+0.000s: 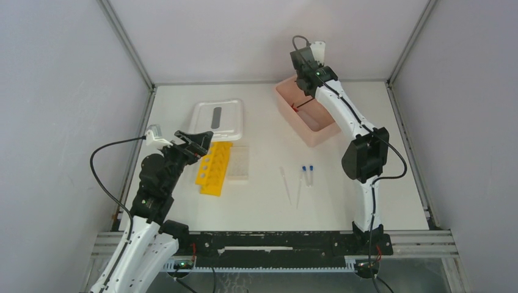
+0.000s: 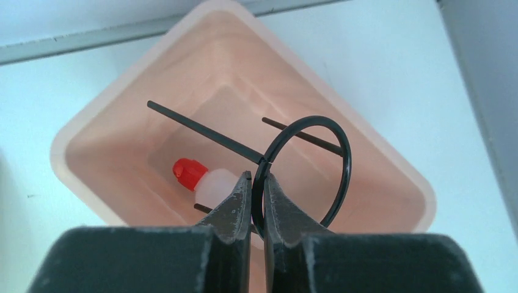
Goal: Organize the chemistry lab equipment
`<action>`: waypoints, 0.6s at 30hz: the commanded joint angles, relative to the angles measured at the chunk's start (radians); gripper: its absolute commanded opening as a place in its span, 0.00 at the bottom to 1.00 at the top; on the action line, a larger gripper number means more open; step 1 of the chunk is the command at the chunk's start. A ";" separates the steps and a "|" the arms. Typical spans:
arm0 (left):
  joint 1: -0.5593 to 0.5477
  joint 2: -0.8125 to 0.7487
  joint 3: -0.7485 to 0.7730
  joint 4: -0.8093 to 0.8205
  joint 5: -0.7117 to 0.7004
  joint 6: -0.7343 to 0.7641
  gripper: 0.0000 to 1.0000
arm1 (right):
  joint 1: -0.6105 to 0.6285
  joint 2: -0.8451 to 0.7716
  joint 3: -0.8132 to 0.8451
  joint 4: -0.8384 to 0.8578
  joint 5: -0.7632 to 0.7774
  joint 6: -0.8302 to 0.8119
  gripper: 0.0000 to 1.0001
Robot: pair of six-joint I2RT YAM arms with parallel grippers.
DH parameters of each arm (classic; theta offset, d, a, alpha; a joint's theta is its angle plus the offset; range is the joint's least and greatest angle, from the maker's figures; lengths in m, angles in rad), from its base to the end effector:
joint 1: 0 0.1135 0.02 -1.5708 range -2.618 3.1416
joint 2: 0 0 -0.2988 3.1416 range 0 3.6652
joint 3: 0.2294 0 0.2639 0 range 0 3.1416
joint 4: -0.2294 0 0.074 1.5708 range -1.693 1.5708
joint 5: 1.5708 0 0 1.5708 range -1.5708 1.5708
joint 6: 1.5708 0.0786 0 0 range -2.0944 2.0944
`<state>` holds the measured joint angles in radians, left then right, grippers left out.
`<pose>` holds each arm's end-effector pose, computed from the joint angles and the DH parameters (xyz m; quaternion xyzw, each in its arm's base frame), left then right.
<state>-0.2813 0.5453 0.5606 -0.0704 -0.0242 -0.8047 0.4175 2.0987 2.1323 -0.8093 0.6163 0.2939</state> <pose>0.1666 -0.0462 0.3240 -0.1959 0.6994 -0.3476 0.5930 0.4974 0.1709 0.3435 0.0629 0.8842 -0.1337 0.4432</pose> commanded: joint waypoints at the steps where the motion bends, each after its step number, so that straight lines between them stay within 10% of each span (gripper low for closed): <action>1: -0.006 -0.014 -0.007 0.022 -0.016 0.001 1.00 | 0.028 0.019 0.083 -0.057 0.114 -0.076 0.00; 18: -0.006 -0.041 -0.062 0.046 -0.004 -0.050 1.00 | 0.049 0.140 0.154 -0.259 0.110 -0.116 0.00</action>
<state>-0.2817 0.5144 0.5148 -0.0696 -0.0242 -0.8360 0.4541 2.2490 2.2444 -1.0405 0.6937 0.2062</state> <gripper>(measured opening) 0.996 0.129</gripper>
